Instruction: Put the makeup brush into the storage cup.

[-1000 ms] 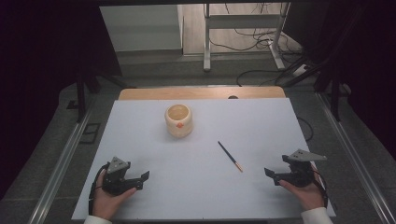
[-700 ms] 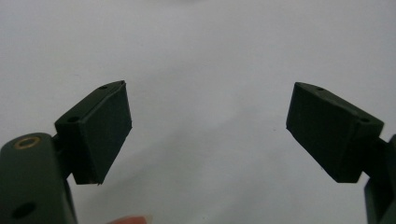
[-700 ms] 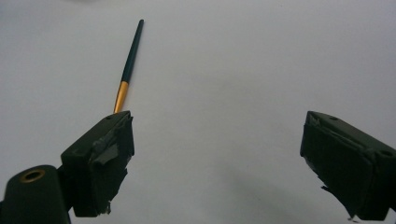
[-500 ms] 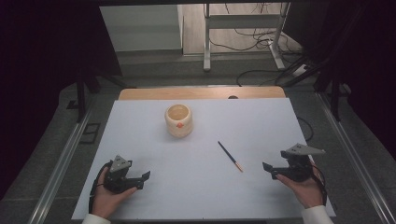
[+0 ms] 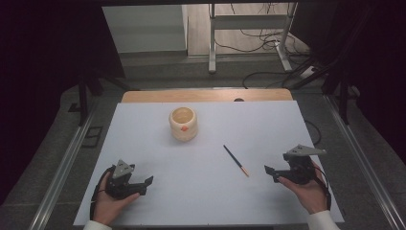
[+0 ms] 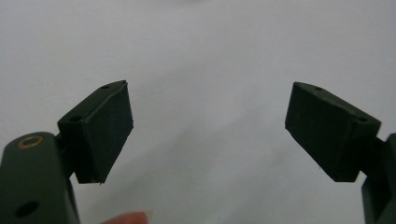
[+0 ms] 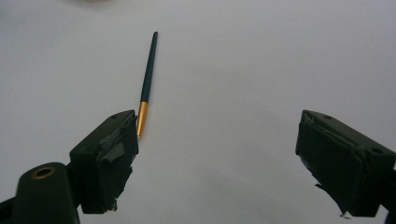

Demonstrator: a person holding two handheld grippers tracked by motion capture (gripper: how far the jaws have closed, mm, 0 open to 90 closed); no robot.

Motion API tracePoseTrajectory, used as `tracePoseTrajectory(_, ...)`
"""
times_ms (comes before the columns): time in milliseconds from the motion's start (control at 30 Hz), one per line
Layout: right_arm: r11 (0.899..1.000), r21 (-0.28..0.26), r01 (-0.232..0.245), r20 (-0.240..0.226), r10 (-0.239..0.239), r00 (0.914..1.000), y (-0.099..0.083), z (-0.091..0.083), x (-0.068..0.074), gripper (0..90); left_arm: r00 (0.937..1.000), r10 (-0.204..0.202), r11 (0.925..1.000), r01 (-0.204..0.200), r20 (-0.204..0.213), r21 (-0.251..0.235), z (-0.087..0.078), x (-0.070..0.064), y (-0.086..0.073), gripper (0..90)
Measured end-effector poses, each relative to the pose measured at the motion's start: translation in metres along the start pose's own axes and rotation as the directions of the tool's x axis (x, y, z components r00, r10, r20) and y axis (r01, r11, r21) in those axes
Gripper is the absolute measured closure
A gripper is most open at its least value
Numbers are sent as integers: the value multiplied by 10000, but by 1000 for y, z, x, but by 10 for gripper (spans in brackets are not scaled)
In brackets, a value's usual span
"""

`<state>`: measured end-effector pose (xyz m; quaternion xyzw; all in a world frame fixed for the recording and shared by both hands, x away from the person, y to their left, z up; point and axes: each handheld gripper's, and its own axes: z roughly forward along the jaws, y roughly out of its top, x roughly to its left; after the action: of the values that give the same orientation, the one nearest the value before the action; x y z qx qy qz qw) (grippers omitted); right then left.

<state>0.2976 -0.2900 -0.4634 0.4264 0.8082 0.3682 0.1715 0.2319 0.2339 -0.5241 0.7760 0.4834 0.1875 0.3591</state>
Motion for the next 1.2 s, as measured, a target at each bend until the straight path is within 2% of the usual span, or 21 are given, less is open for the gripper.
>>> tracePoseTrajectory(300,9998,149,102,73,-103,9999,8,4,6,139,9997,244,9997,-244,-85,-32,0,-3,1,173)
tracePoseTrajectory(467,9998,150,127,29,-127,9999,13,4,8,142,9997,209,9998,-208,-97,12,1,-2,1,173)
tracePoseTrajectory(700,9992,284,273,-3,-273,9996,29,3,13,137,9995,318,9995,-318,-94,5,1,-4,2,173)
tracePoseTrajectory(1200,9960,705,552,-273,-534,9982,53,18,28,150,9989,465,9989,-465,-43,-63,1,-6,4,170)
